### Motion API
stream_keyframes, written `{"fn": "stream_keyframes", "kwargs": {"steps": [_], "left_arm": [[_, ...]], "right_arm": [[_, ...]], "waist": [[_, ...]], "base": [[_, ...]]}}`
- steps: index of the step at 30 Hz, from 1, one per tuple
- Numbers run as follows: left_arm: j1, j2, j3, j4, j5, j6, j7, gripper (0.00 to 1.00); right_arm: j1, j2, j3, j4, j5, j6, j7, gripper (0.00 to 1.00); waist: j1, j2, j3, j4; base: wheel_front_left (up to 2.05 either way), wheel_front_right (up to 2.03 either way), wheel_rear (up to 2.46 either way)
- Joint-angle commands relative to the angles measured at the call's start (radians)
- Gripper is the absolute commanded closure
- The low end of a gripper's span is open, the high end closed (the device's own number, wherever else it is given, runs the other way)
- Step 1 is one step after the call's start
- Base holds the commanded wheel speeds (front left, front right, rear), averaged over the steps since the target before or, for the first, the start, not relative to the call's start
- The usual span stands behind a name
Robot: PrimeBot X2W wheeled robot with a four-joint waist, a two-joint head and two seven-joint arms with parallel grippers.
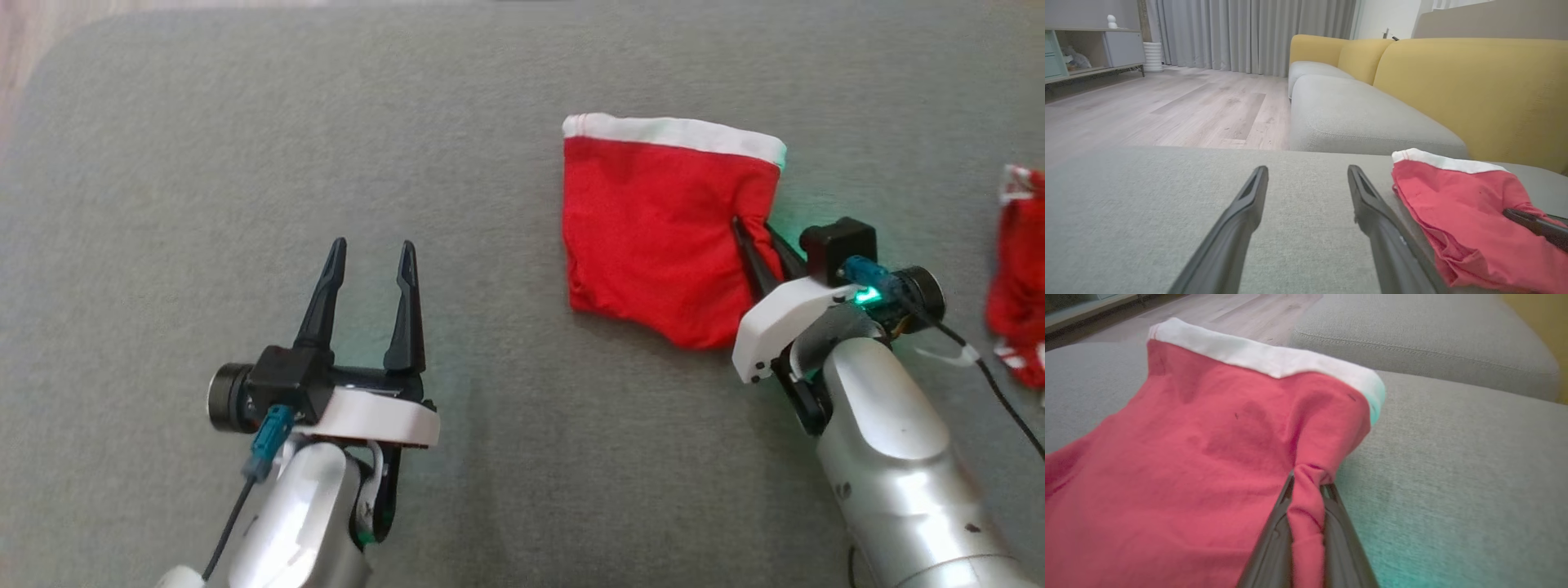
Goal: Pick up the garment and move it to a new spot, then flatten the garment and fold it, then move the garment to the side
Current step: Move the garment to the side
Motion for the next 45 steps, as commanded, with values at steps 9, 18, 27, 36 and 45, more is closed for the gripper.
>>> {"fn": "stream_keyframes", "kwargs": {"steps": [9, 18, 27, 36, 45], "left_arm": [[-0.014, 0.007, 0.042, -0.016, 0.018, -0.005, -0.008, 0.00], [-0.009, 0.007, 0.061, -0.012, 0.028, -0.012, -0.008, 0.00], [-0.032, 0.007, 0.061, -0.026, 0.029, -0.017, -0.008, 0.00], [-0.073, 0.007, 0.052, -0.024, 0.034, -0.024, -0.008, 0.00], [-0.083, 0.007, 0.069, -0.020, 0.049, -0.029, -0.008, 0.00]], "right_arm": [[0.039, -0.141, 0.190, -0.101, 0.022, -0.001, 0.040, 1.00], [0.050, -0.453, 0.327, -0.288, 0.147, -0.001, 0.152, 1.00], [0.077, -0.789, 0.321, -0.372, 0.224, -0.001, 0.259, 1.00], [0.045, -0.823, 0.178, -0.157, 0.145, -0.001, 0.249, 1.00], [0.018, -0.739, 0.036, -0.028, 0.063, -0.001, 0.232, 1.00]], "waist": [[-0.0001, 0.0000, -0.070, -0.097], [-0.0001, 0.0000, -0.072, -0.138], [-0.0001, 0.0000, -0.004, -0.148], [-0.0001, 0.0000, 0.083, -0.133], [-0.0001, 0.0000, 0.117, -0.117]], "base": [[0.00, 0.00, 0.00], [0.00, 0.00, 0.00], [0.00, 0.00, 0.00], [0.00, 0.00, 0.00], [0.00, 0.00, 0.00]]}}
